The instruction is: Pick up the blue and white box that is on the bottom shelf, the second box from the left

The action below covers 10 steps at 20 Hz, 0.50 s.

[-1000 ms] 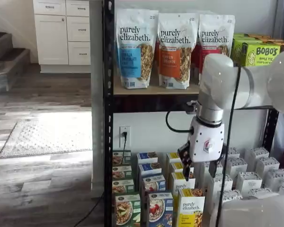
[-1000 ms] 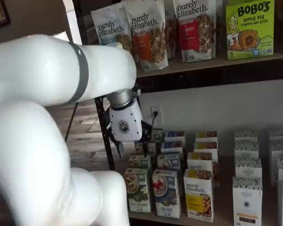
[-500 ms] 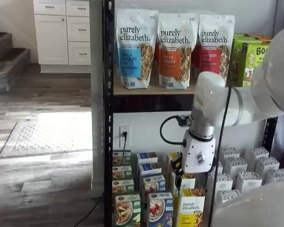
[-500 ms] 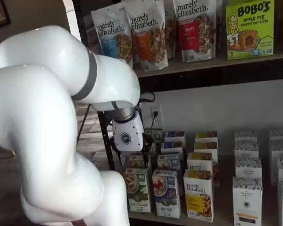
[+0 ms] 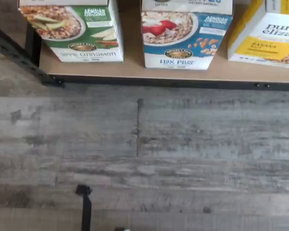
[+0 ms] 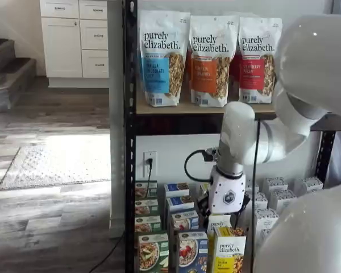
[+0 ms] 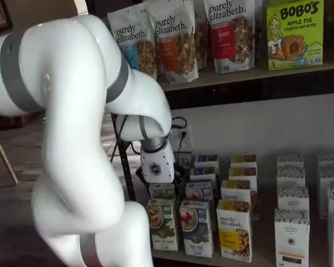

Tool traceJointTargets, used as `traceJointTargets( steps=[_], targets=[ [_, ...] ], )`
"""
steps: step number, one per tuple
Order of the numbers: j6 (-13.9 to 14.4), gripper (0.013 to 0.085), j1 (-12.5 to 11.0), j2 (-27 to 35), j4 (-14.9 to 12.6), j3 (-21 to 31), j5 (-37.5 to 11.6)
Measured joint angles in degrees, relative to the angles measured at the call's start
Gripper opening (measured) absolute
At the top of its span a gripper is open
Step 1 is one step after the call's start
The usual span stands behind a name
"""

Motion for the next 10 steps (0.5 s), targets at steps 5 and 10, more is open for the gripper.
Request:
traceJointTargets(
  steps=[5, 10],
  targets=[
    [-1.27, 0.0850, -0.62, 7.31, 0.65, -2.38, -4.58],
    [-2.49, 0.0850, -1.15, 12.93, 1.30, -3.75, -8.62]
  ],
)
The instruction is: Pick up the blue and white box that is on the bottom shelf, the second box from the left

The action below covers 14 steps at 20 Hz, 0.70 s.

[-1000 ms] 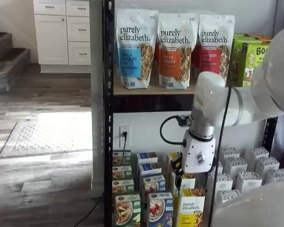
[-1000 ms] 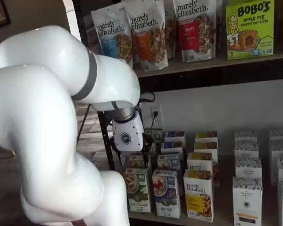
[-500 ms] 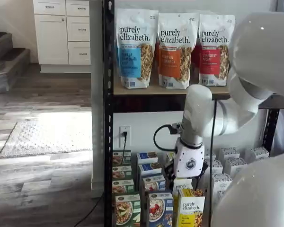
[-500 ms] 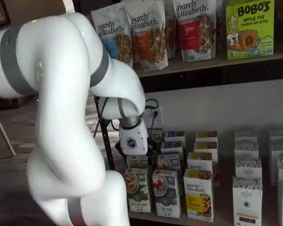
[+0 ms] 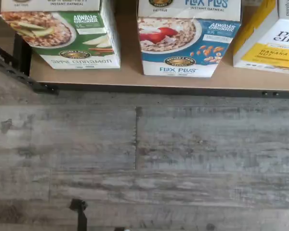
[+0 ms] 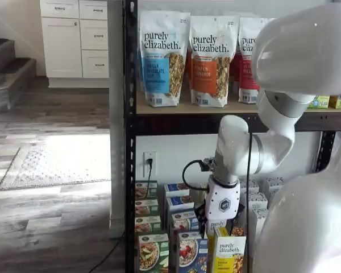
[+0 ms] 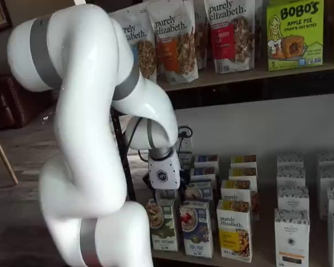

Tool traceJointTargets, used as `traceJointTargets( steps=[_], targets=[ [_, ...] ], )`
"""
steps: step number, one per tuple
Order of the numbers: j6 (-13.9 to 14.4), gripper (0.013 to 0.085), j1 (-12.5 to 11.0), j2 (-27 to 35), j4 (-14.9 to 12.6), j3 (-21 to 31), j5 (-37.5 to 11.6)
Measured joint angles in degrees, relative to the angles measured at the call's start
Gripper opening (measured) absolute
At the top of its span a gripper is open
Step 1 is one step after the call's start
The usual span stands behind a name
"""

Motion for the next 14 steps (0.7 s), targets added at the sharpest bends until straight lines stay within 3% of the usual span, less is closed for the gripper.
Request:
traceJointTargets(
  steps=[14],
  targets=[
    [-4.41, 0.0850, -1.11, 14.49, 3.26, -6.00, -7.63]
  ],
)
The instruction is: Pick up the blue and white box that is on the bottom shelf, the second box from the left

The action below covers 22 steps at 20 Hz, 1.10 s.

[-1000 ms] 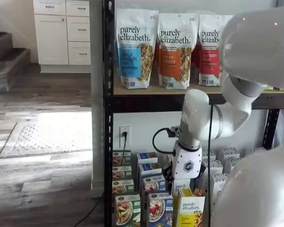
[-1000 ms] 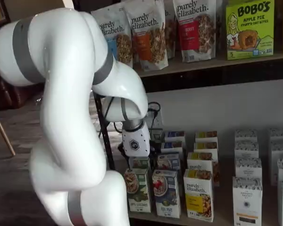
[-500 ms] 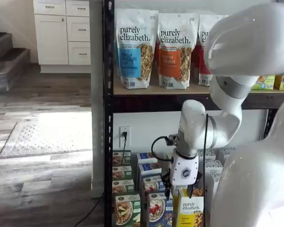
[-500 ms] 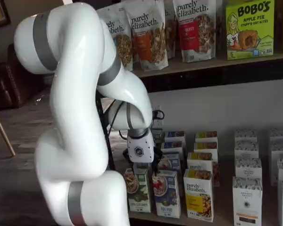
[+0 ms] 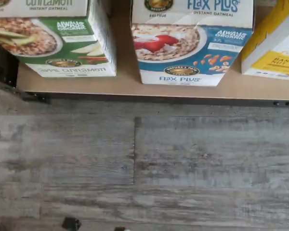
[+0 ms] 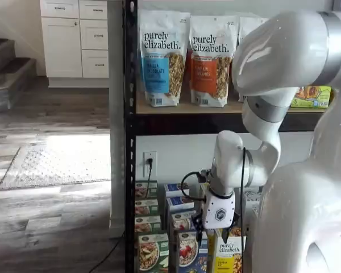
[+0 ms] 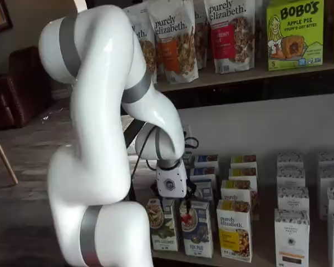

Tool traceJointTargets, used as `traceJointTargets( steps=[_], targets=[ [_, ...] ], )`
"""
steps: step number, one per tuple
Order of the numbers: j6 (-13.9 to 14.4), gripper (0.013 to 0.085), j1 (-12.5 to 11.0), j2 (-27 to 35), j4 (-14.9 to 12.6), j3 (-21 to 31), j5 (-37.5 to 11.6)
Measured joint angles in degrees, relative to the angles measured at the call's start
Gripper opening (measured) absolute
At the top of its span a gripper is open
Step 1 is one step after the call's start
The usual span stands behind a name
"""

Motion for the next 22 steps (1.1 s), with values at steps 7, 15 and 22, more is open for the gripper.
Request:
traceJointTargets(
  steps=[7, 15, 22],
  targets=[
    [-5.29, 0.0850, -0.32, 4.53, 5.01, -1.59, -3.66],
    [-2.16, 0.0850, -0.39, 9.74, 1.57, -5.12, -5.16],
    [0.66, 0.0850, -0.06, 13.70, -1.10, -8.34, -6.66]
  ],
)
